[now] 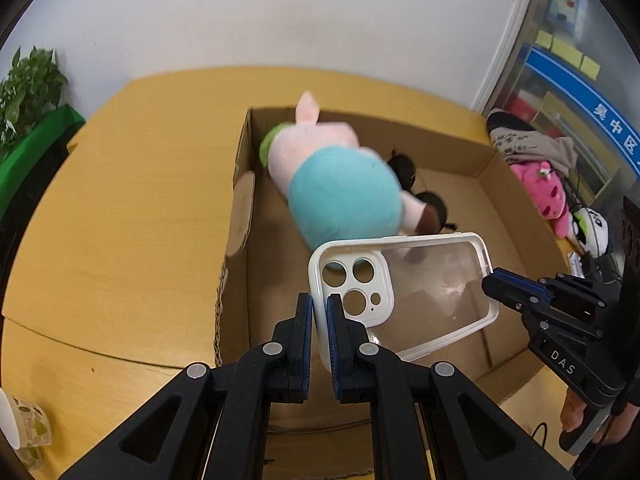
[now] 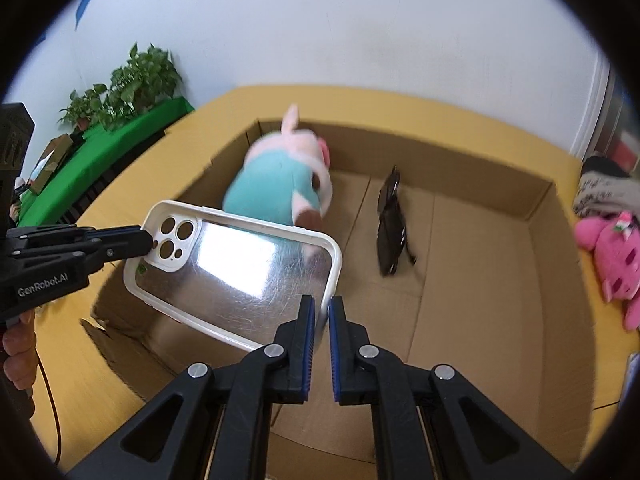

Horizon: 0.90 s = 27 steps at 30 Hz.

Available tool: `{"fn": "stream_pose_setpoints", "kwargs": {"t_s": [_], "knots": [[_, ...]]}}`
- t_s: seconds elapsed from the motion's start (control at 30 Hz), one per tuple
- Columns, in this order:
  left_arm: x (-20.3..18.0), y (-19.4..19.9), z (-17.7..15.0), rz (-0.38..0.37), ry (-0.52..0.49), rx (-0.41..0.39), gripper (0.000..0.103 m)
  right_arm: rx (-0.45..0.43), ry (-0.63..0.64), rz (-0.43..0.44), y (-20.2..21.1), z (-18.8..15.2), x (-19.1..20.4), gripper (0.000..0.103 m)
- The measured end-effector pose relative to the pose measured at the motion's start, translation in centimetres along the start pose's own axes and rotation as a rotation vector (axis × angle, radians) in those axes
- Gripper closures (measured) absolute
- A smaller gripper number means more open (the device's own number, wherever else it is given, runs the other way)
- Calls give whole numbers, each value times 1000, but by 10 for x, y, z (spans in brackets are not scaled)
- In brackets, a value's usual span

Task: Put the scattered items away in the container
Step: 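Carry the phone case with the left gripper over the box, then open the left gripper to drop the phone case into the box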

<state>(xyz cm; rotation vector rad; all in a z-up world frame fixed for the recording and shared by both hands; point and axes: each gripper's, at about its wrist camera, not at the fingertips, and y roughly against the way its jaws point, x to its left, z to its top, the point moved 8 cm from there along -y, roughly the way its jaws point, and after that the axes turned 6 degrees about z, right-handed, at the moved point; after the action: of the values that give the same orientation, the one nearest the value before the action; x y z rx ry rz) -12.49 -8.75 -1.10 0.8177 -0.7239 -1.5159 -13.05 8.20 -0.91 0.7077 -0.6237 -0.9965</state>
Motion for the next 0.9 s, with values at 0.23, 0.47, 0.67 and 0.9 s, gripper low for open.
{"fn": "stream_pose_setpoints", "kwargs": {"t_s": [0.23, 0.47, 0.67, 0.9], "knots": [[12, -33, -17, 85, 3, 107, 96, 108, -31, -13, -38, -20, 3, 97], [10, -44, -21, 175, -53, 153, 96, 163, -43, -20, -58, -25, 4, 97], [7, -49, -20, 239, -78, 187, 97, 230, -33, -26, -63, -32, 7, 97], [7, -55, -15, 283, -81, 199, 96, 258, -24, -23, -65, -35, 8, 95]]}}
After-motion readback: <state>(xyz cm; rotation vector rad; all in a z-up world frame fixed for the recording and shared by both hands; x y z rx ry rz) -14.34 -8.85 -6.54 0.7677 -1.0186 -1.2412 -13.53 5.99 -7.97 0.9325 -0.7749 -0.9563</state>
